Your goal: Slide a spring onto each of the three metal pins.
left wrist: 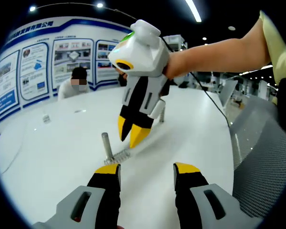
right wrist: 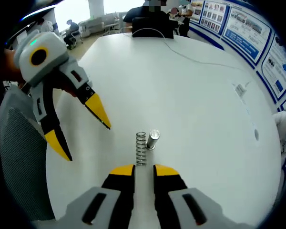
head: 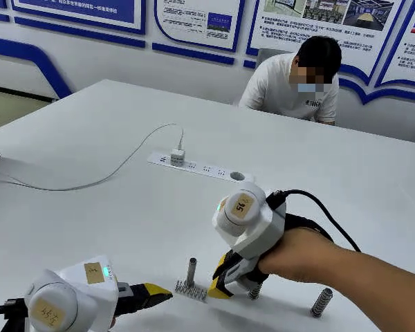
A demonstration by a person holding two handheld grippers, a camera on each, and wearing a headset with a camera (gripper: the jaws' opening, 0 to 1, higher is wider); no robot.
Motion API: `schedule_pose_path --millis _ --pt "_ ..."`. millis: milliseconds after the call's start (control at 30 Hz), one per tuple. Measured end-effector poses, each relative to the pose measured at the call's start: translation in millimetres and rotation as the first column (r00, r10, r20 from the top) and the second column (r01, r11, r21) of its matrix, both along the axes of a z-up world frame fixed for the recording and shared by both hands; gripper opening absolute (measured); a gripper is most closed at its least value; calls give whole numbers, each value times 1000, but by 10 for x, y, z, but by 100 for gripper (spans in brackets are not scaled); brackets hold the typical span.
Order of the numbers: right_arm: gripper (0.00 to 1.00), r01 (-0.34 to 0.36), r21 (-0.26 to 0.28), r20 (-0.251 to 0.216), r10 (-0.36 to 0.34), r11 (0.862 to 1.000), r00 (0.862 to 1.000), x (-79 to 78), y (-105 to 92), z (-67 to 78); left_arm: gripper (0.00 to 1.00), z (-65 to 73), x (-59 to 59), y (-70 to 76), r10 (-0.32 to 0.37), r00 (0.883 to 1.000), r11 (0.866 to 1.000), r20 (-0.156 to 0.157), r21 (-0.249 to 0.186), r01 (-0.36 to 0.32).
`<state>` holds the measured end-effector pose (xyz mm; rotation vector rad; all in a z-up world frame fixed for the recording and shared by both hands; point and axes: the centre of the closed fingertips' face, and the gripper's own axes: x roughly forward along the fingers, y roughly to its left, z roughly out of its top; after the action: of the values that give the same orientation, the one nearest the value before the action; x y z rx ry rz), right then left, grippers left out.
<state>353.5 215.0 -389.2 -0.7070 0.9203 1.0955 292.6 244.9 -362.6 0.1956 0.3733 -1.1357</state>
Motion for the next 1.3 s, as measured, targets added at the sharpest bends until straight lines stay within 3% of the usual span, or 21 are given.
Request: schedule_pose_path --millis 267,667,967,1300 --pt "16 5 -9 -12 -5 1000 1000 -8 57 -132 45 -11 -7 -2 -1 1000 1000 -3 2 1" --pt "12 -5 -19 -25 4 1000 1000 -7 96 -210 45 -12 17 57 13 1000 1000 -2 8 -13" --pt "12 -4 -16 -34 3 1000 999 -42 84 -191 44 -10 20 78 20 1000 1000 1 11 -20" --pt "12 -76 -30 -26 75 997 997 -234 47 -5 44 11 10 37 7 1000 1000 10 19 -7"
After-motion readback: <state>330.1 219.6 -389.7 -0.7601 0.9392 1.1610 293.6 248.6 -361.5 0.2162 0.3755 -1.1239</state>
